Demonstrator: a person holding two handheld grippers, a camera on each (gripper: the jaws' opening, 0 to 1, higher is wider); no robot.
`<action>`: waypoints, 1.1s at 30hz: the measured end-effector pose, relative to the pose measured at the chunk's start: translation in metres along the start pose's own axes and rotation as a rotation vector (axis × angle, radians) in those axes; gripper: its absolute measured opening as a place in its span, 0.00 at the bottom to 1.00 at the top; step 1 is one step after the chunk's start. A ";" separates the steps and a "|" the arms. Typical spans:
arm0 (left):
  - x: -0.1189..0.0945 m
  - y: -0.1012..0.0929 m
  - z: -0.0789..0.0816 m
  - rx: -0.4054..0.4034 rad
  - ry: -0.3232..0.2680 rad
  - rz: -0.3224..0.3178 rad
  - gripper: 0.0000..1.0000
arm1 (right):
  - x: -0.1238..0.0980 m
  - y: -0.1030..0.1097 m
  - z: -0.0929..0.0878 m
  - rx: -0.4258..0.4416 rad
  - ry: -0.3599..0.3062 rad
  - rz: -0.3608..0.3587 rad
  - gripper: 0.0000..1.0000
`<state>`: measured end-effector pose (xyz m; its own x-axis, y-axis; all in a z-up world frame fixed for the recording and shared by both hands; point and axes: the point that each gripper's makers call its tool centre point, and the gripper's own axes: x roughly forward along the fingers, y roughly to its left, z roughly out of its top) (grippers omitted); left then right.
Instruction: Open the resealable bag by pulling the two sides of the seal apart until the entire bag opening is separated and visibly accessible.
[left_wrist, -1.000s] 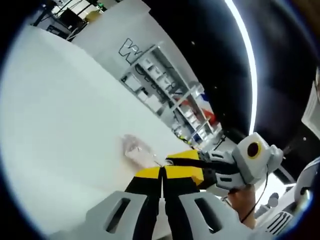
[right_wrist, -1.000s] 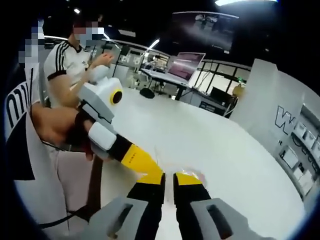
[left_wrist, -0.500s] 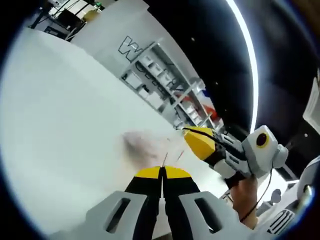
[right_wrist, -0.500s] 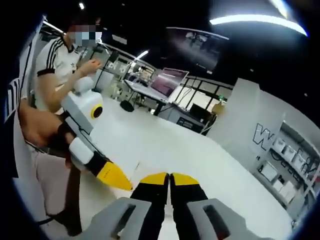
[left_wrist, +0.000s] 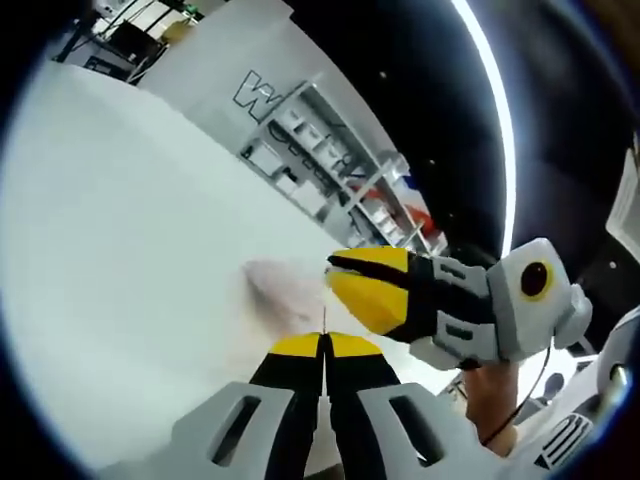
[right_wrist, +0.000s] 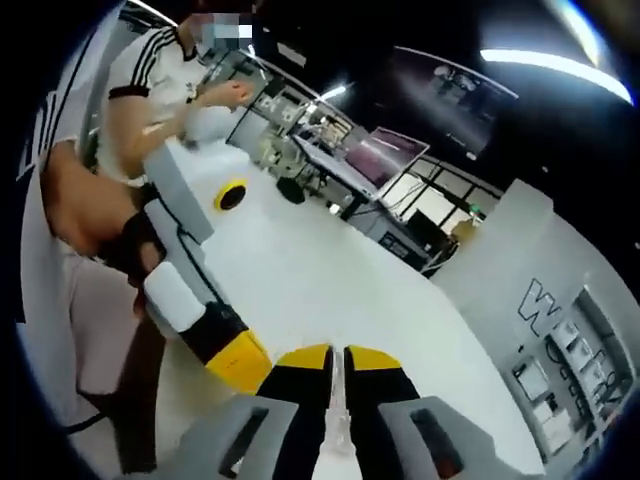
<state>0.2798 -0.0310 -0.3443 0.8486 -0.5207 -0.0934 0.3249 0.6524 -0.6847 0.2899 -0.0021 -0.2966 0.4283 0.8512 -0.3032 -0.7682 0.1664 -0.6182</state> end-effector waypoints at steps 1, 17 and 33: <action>0.000 0.000 0.000 -0.002 -0.001 -0.001 0.01 | -0.001 -0.006 0.002 0.003 -0.012 -0.022 0.00; 0.001 0.001 0.008 0.007 -0.021 -0.002 0.01 | -0.018 0.005 -0.030 0.107 0.073 -0.006 0.13; 0.002 -0.001 0.005 0.032 -0.001 0.005 0.01 | -0.023 -0.007 -0.020 0.128 0.032 -0.051 0.11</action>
<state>0.2828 -0.0303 -0.3401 0.8507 -0.5168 -0.0959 0.3338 0.6721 -0.6609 0.2951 -0.0331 -0.2998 0.4822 0.8238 -0.2980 -0.7984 0.2733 -0.5365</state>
